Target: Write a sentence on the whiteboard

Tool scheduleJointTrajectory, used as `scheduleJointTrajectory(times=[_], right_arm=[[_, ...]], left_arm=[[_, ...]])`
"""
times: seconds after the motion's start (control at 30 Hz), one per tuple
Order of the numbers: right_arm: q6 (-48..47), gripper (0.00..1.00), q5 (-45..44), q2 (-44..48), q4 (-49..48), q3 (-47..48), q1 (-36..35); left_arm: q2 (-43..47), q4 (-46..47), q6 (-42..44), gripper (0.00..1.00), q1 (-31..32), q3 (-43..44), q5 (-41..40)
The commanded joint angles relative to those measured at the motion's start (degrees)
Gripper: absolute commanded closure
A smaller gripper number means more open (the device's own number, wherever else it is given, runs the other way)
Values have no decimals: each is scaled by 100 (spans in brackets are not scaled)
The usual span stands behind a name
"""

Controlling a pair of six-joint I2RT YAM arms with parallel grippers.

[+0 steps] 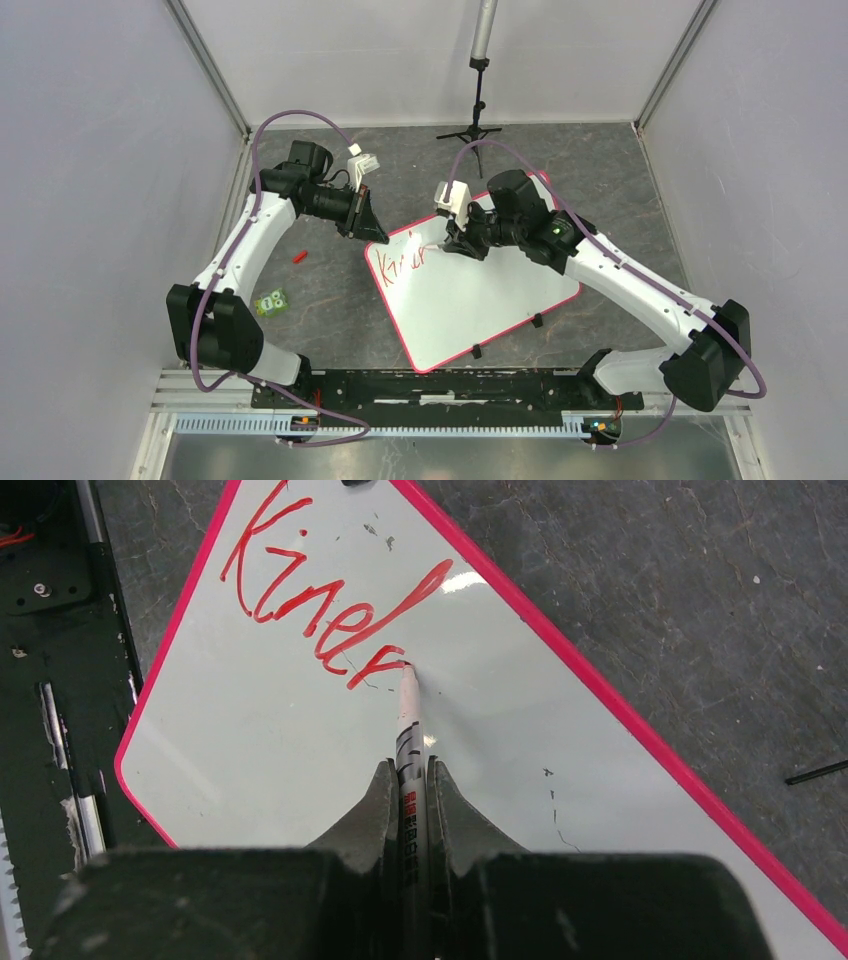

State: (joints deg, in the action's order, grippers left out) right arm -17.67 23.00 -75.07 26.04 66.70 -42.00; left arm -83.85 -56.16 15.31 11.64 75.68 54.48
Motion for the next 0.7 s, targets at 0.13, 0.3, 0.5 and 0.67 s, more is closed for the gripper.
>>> scheduleJointTrajectory(times=[0.13, 0.3, 0.5, 0.67], right_arm=[[-140, 100, -463, 147, -22, -40, 78], [-61, 100, -295, 256, 69, -196, 69], [-87, 100, -165, 360, 179, -376, -12], [-181, 100, -116, 389, 303, -271, -20]], left_arm=[[-1, 53, 18, 98, 18, 71, 98], [1, 53, 20, 98, 14, 52, 98], [19, 53, 5, 98, 14, 53, 98], [34, 50, -1, 98, 14, 37, 91]])
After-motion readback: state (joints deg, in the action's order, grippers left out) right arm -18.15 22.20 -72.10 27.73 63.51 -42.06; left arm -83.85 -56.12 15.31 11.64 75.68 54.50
